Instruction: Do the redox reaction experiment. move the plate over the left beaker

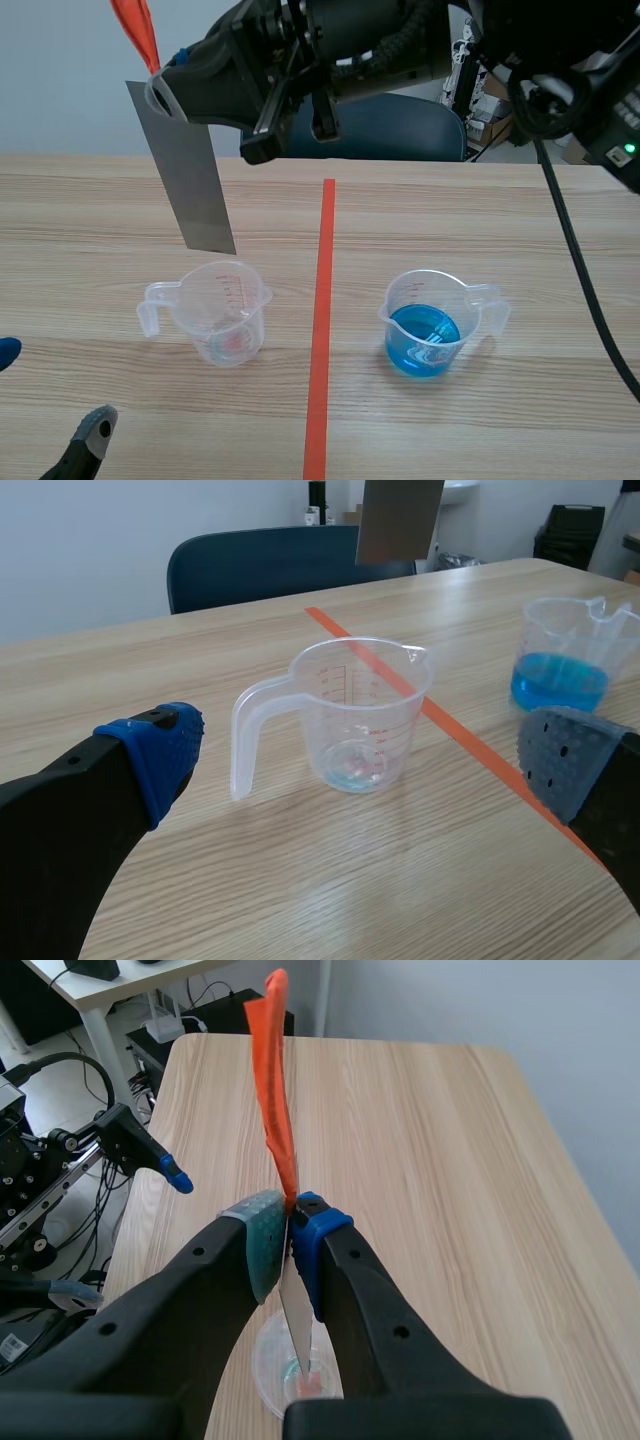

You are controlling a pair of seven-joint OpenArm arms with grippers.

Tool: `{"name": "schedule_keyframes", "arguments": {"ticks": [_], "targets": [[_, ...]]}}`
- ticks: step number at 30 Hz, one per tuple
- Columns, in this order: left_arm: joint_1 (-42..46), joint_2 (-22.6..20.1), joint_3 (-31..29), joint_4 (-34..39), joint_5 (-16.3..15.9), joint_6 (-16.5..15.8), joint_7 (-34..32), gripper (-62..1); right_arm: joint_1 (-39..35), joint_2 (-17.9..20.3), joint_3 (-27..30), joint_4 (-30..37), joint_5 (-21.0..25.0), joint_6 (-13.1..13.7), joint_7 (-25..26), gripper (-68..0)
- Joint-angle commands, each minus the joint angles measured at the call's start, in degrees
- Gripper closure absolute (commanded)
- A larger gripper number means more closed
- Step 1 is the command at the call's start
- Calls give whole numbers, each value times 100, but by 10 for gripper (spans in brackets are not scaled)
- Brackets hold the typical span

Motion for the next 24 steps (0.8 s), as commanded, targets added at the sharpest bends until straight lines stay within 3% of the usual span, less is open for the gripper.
{"name": "schedule_keyframes", "arguments": {"ticks": [1, 7, 13, 19, 24], "targets": [[-11, 221, 2, 96, -31, 31, -4, -623, 94, -105, -79, -201, 7, 2, 90, -6], [-15, 951, -129, 96, 59, 98, 437, -623, 109, -315, -249, -782, -243, 9, 267, -6], [-72, 1257, -297, 57, 61, 109, 940, -623, 125, -330, -249, -1032, -514, 7, 710, -6], [-341, 1311, -393, -614, 74, 232, 566, -623, 146, -492, -249, -1034, -601, 11, 682, -6], [-623, 1311, -393, -1408, 682, 245, 9, -623, 275, -525, -254, -1034, -590, 4, 713, -6]]}}
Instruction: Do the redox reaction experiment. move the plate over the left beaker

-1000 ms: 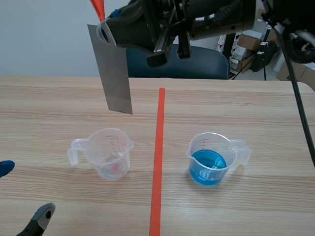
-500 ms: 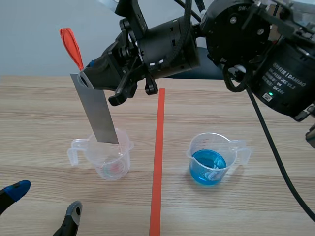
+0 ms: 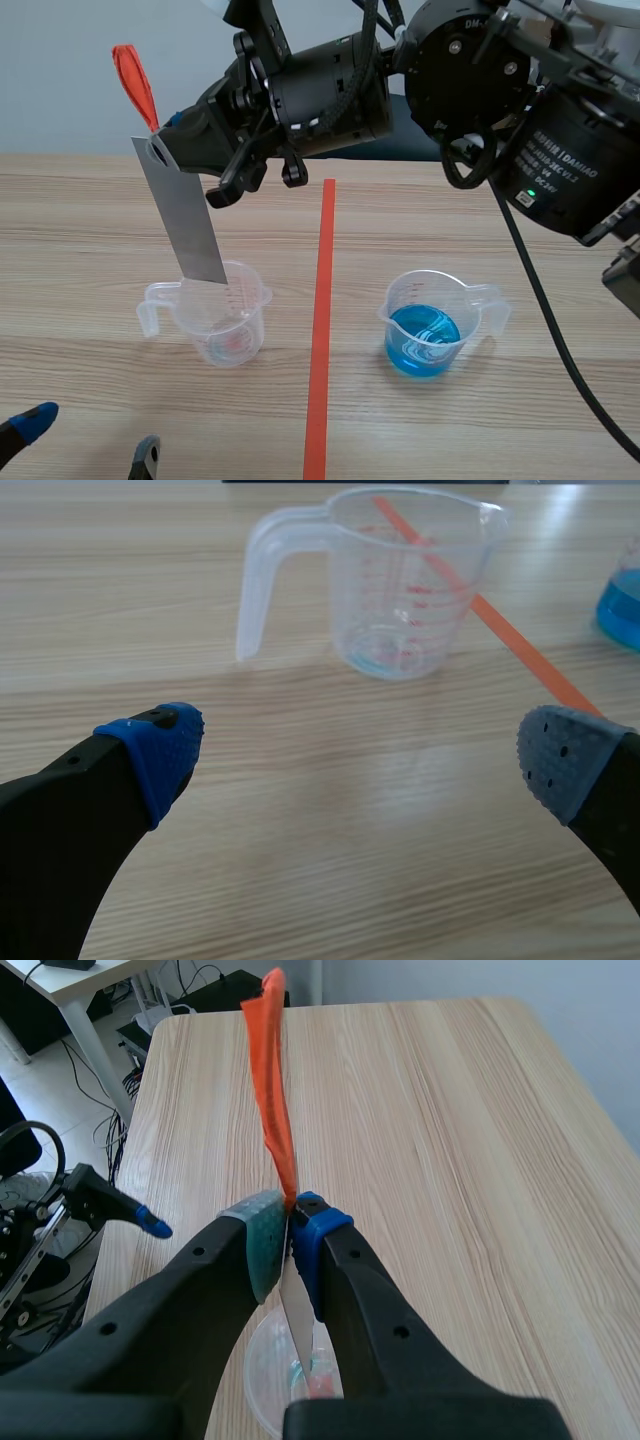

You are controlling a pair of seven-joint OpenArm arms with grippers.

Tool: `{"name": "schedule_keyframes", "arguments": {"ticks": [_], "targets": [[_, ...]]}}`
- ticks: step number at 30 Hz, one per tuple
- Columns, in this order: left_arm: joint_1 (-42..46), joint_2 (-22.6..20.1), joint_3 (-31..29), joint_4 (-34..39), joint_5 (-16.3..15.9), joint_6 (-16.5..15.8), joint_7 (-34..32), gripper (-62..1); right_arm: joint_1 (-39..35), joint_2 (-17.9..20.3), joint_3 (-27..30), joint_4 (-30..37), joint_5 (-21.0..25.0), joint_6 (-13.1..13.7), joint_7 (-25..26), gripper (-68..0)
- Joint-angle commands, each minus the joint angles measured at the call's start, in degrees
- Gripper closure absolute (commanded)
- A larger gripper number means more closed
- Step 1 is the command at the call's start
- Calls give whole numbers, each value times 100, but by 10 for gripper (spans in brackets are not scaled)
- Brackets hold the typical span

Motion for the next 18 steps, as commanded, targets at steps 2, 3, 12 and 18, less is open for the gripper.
{"name": "schedule_keyframes", "arguments": {"ticks": [2, 3, 12, 18], "targets": [[17, -4, -7, 2, 4, -4, -485, -623, 247, -11, 81, 96, 81, 7, 103, -6], [22, -4, -7, -2, 2, -4, -599, -623, 251, -11, 81, 96, 81, 7, 103, -6], [103, -192, -179, -4, -400, -50, -605, -623, 249, -109, 74, 94, 79, 7, 35, -6], [70, -195, -177, -9, -450, -70, -861, -623, 249, -107, 74, 94, 79, 4, 37, -6]]}}
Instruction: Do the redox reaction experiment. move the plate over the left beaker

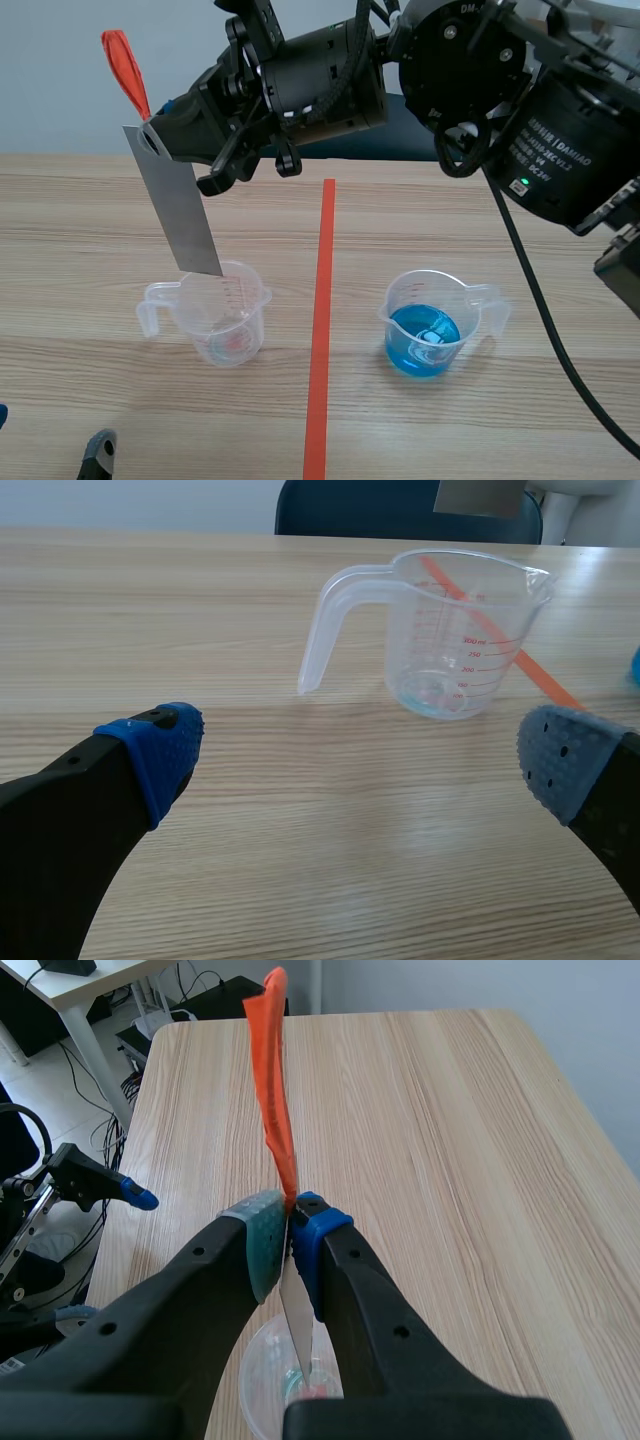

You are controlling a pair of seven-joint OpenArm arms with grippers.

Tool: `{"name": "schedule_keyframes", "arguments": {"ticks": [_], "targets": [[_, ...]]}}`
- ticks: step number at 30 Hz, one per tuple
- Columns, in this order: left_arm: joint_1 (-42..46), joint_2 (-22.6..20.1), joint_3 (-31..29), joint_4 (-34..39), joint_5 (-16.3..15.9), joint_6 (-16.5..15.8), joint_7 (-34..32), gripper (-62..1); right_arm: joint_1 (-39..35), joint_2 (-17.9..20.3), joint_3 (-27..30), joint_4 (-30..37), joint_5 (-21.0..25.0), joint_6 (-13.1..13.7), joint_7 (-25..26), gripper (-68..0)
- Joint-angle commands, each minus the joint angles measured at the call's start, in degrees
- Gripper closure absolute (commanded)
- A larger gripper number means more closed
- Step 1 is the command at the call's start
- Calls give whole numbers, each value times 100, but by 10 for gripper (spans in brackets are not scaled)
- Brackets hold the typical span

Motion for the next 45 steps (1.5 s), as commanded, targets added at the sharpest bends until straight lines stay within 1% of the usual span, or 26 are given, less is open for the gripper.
{"name": "schedule_keyframes", "arguments": {"ticks": [1, 3, 5, 6, 8, 9, 11, 17, 21, 45], "targets": [[20, -4, -15, 133, 35, -9, -437, -623, 162, -24, 74, 94, 63, 4, 85, -6], [35, -9, -15, 133, 33, -9, -1047, -623, 162, -31, 74, 94, 66, 4, 85, -6], [24, -7, -15, 136, 107, -9, -1449, -623, 151, -37, 74, 94, 63, 4, 83, -6], [11, -7, -15, 136, 269, -9, -1528, -623, 149, -37, 74, 94, 68, 4, 85, -6], [-17, -7, -15, 133, 645, -9, -1486, -623, 149, -37, 74, 94, 66, 4, 81, -6], [-15, -7, -15, 133, 778, -9, -1458, -623, 149, -37, 74, 94, 66, 4, 83, -6], [2, -4, -15, 133, 879, -9, -1453, -623, 149, -37, 74, 94, 66, 4, 83, -6], [0, -7, -15, 133, 876, -9, -1456, -623, 149, -37, 74, 94, 66, 4, 83, -6], [0, -7, -15, 133, 876, -9, -1338, -623, 149, -37, 74, 94, 66, 4, 83, -6], [0, -7, -15, 133, 876, -9, -1351, -623, 149, -37, 74, 94, 63, 4, 81, -6]]}}
